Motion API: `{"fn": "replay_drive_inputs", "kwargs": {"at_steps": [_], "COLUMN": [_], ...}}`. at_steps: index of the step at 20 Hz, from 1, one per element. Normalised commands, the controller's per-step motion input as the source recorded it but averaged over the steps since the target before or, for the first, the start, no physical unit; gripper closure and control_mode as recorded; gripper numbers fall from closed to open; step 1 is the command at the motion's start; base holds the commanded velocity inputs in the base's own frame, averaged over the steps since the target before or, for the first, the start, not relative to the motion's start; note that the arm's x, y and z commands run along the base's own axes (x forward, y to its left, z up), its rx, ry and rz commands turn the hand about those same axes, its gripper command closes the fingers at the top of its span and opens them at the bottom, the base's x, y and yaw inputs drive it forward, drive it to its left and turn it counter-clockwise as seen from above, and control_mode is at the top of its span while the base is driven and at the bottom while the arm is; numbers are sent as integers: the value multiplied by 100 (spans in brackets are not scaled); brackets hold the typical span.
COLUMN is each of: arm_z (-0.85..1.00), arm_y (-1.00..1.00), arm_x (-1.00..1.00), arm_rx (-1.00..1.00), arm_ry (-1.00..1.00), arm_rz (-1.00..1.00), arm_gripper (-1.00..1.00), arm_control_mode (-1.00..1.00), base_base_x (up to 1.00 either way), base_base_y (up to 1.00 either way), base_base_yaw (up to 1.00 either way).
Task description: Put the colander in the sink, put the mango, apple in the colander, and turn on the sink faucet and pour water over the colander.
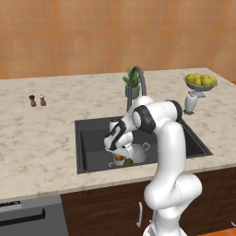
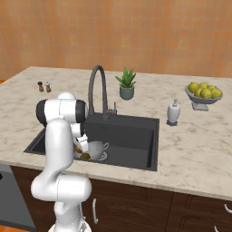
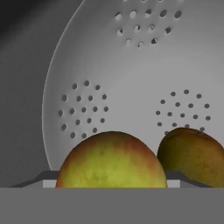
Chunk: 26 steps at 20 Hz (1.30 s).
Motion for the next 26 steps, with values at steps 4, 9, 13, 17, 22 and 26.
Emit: {"fn": "replay_drive_inputs", "kwargs": {"at_steps": [4, 9, 13, 17, 22, 26], "arm_z": [0, 2, 27, 54, 50, 46], "arm_y": [0, -6, -12, -1, 0, 0], "arm_x": [0, 0, -9, -19, -33, -30], "arm_rx": [0, 0, 0, 0, 0, 0], "arm_ry": [0, 2, 0, 0, 0, 0], "arm_rz": [0, 0, 0, 0, 0, 0], "arm_gripper": [-100, -100, -100, -100, -100, -100], "arm_control_mode": [-100, -100, -100, -100, -100, -100], "base_base_x": [0, 0, 0, 0, 0, 0], "base_base_y": [0, 0, 0, 0, 0, 0], "base_base_yaw": [0, 0, 0, 0, 0, 0]}}
